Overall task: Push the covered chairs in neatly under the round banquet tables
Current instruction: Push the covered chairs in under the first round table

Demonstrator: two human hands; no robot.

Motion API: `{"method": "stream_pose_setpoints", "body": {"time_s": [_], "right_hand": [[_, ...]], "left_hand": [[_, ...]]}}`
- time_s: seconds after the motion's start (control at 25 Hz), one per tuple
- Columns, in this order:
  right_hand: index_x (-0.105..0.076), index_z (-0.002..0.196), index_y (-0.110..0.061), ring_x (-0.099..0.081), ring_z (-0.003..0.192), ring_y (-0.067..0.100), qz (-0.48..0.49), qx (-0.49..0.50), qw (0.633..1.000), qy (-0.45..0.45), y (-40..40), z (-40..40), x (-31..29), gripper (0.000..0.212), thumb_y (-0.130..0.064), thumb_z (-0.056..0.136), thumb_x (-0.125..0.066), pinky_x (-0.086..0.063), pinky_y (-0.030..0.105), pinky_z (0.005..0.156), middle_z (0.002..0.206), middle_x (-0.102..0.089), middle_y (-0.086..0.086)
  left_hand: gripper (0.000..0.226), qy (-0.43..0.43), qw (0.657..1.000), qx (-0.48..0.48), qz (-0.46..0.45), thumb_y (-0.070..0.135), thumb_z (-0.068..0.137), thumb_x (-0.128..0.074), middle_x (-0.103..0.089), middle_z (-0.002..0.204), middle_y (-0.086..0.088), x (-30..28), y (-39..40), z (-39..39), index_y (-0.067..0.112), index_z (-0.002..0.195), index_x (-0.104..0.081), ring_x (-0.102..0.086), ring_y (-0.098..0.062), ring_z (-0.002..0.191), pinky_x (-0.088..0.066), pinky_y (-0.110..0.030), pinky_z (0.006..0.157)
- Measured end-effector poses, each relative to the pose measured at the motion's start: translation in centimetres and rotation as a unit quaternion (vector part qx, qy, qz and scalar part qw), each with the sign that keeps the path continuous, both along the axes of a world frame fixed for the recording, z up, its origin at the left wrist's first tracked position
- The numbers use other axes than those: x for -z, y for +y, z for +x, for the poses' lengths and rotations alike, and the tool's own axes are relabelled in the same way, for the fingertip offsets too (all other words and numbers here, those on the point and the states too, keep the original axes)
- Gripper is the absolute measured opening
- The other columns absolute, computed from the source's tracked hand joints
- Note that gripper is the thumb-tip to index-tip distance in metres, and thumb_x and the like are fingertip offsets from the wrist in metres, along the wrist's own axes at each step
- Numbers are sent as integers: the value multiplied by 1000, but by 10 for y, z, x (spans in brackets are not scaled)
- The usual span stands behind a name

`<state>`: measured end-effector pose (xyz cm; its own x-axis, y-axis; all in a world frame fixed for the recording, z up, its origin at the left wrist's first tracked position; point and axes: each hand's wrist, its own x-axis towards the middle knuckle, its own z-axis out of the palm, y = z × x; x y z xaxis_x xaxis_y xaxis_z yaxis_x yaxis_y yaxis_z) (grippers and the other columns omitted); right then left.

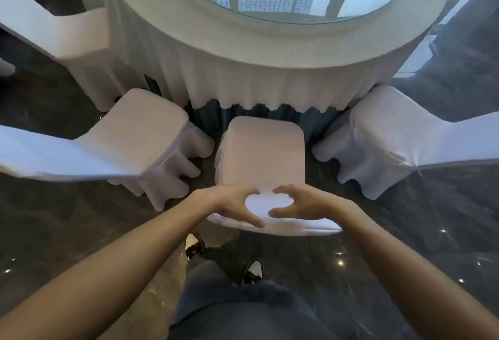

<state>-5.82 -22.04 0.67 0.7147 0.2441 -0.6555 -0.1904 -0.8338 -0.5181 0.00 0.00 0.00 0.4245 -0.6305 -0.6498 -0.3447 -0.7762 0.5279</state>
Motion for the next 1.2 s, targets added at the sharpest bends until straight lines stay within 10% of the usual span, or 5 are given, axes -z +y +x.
{"method": "stream_pose_setpoints", "body": {"time_s": [0.12, 0.36, 0.56, 0.88, 1.2], "right_hand": [[-43, 140, -33, -48, 124, 14, -26, -37, 998, 37, -2, -19, 13, 88, -79, 68, -60, -40, 36, 106, 142, -48, -10], [-47, 128, -28, -54, 106, 25, -139, -80, 984, -75, 1, -53, 43, 55, -21, 75, -57, -47, 41, 88, 122, -57, 1], [-58, 115, -24, -59, 100, 22, -128, -28, 981, -145, 8, -61, 51, 46, -14, 71, -60, -51, 40, 82, 110, -65, -4], [-65, 111, -27, -62, 98, 22, -138, 32, 968, -209, 13, 9, 50, 32, -24, 79, -63, -47, 35, 78, 105, -69, -4], [-68, 103, -25, -62, 81, 25, -219, 71, 949, -216, -2, 127, 42, 36, -9, 71, -61, -40, 33, 64, 89, -70, 0]], "left_hand": [[97, 39, 998, 20, 37, 61, 71, -76, -39, 151, 4, 15, 2, -14, 24, 149, -33, -38, -19, 135, -34, -41, 112], [50, -111, 993, 18, 35, 22, 83, -69, -57, 119, 0, 57, -1, -48, 25, 129, -49, -53, -22, 111, -46, -40, 94], [36, -144, 990, -3, -8, 16, 83, -67, -66, 110, 2, 73, 3, -47, 25, 117, -59, -58, -20, 103, -49, -37, 87], [60, -170, 983, -74, -19, 5, 84, -62, -63, 129, -1, 71, 1, 25, 30, 138, -55, -56, -22, 117, -43, -35, 98], [54, -164, 979, -119, -34, 3, 81, -62, -70, 104, -2, 67, -29, 143, 34, 125, -66, -62, -23, 89, -49, -35, 73]]}}
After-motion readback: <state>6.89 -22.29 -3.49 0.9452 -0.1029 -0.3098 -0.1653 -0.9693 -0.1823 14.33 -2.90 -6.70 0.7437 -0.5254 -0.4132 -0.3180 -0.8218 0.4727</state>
